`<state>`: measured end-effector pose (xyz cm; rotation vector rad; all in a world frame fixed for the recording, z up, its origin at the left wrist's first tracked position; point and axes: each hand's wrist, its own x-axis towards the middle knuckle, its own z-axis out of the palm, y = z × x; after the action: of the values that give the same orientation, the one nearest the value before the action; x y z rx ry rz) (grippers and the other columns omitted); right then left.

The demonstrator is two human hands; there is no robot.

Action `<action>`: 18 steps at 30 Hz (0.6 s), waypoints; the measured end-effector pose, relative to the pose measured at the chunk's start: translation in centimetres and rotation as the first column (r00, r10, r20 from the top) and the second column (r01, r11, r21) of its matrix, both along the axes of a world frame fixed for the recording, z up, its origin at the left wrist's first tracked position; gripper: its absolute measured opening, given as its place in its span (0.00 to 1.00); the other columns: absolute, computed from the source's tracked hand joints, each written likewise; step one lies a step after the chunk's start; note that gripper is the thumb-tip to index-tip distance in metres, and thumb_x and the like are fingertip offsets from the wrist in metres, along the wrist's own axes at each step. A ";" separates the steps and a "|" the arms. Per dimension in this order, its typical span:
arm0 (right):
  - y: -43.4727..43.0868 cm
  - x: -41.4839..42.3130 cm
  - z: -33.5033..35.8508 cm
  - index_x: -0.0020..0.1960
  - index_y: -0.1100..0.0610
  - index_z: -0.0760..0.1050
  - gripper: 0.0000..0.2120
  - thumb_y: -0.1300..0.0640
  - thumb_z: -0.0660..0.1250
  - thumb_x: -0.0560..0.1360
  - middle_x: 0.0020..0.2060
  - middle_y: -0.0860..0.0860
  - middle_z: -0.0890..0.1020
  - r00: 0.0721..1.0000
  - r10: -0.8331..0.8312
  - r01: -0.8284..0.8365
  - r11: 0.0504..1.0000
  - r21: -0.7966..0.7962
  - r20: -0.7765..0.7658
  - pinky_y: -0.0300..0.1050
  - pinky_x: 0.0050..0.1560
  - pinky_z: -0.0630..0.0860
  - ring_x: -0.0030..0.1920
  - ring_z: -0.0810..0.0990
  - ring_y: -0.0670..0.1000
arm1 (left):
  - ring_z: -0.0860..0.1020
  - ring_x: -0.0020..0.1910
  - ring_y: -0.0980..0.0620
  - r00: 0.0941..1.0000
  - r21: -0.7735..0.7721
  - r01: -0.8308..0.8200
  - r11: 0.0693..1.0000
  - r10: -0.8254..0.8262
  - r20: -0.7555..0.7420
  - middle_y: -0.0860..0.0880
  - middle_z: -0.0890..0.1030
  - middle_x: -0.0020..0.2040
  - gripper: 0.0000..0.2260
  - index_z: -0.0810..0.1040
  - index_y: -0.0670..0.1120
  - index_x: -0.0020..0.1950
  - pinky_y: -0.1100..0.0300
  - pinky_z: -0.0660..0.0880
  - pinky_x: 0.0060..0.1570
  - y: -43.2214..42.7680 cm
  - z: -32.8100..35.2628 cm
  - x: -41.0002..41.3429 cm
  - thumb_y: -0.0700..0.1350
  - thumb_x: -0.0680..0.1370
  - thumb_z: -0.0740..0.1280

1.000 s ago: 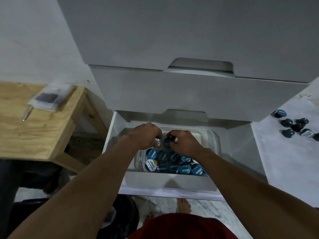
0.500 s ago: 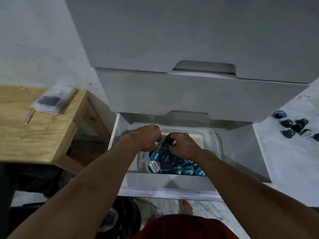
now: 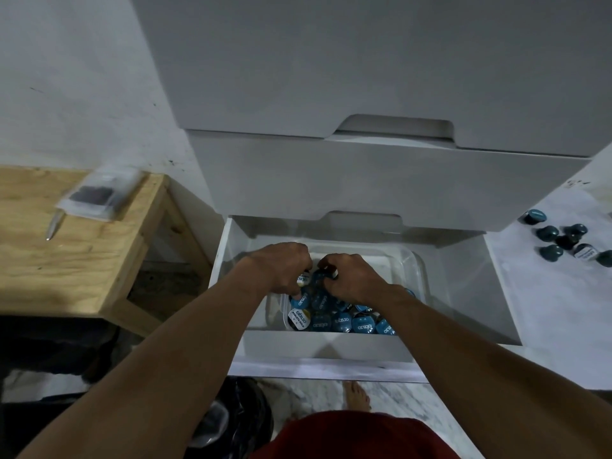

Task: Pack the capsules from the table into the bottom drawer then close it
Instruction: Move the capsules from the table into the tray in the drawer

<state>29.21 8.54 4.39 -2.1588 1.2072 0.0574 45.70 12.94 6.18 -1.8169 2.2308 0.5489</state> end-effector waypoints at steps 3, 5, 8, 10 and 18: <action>0.0 0.1 0.1 0.65 0.54 0.73 0.19 0.54 0.65 0.75 0.56 0.54 0.81 1.000 -0.018 0.018 1.000 0.005 0.012 0.43 0.53 0.77 0.51 0.80 0.53 | 0.76 0.56 0.46 0.999 0.000 -0.034 0.999 0.034 -0.032 0.47 0.75 0.58 0.23 0.77 0.46 0.62 0.51 0.76 0.55 -0.1 -0.1 0.1 0.51 0.70 0.74; -0.1 0.2 0.2 0.65 0.54 0.73 0.18 0.55 0.65 0.75 0.55 0.53 0.81 1.000 -0.025 0.025 1.000 -0.004 0.008 0.44 0.53 0.77 0.51 0.80 0.53 | 0.75 0.59 0.46 0.996 -0.005 -0.064 0.998 0.064 -0.069 0.46 0.75 0.61 0.23 0.75 0.45 0.65 0.51 0.75 0.58 -0.1 0.1 0.2 0.49 0.72 0.73; -0.2 0.1 0.4 0.64 0.55 0.73 0.18 0.54 0.65 0.75 0.55 0.53 0.81 0.999 -0.033 0.033 0.998 -0.046 -0.009 0.43 0.53 0.75 0.51 0.79 0.53 | 0.74 0.61 0.47 0.992 -0.045 -0.090 0.995 0.085 -0.092 0.47 0.74 0.63 0.22 0.74 0.46 0.66 0.52 0.73 0.59 0.1 0.8 0.1 0.49 0.74 0.71; -0.2 -0.3 0.8 0.65 0.55 0.73 0.18 0.53 0.65 0.76 0.56 0.54 0.81 0.999 -0.037 0.035 0.995 -0.090 -0.020 0.43 0.53 0.74 0.53 0.78 0.54 | 0.74 0.61 0.47 0.995 -0.112 -0.085 0.990 0.079 -0.061 0.47 0.74 0.64 0.21 0.73 0.48 0.66 0.52 0.72 0.57 0.3 1.3 -0.2 0.51 0.75 0.68; -0.3 -5.4 4.0 0.62 0.55 0.75 0.16 0.51 0.64 0.76 0.58 0.55 0.80 0.993 -0.110 0.094 0.951 -0.295 -0.037 0.48 0.59 0.75 0.56 0.80 0.56 | 0.75 0.56 0.43 0.998 -0.338 -0.062 0.939 0.059 -0.019 0.43 0.76 0.59 0.16 0.73 0.44 0.61 0.49 0.75 0.54 0.1 3.0 -5.2 0.51 0.78 0.61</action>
<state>23.76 8.23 8.42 -2.3547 1.4320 -0.1176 40.49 13.09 9.18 -2.0501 2.4012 0.1882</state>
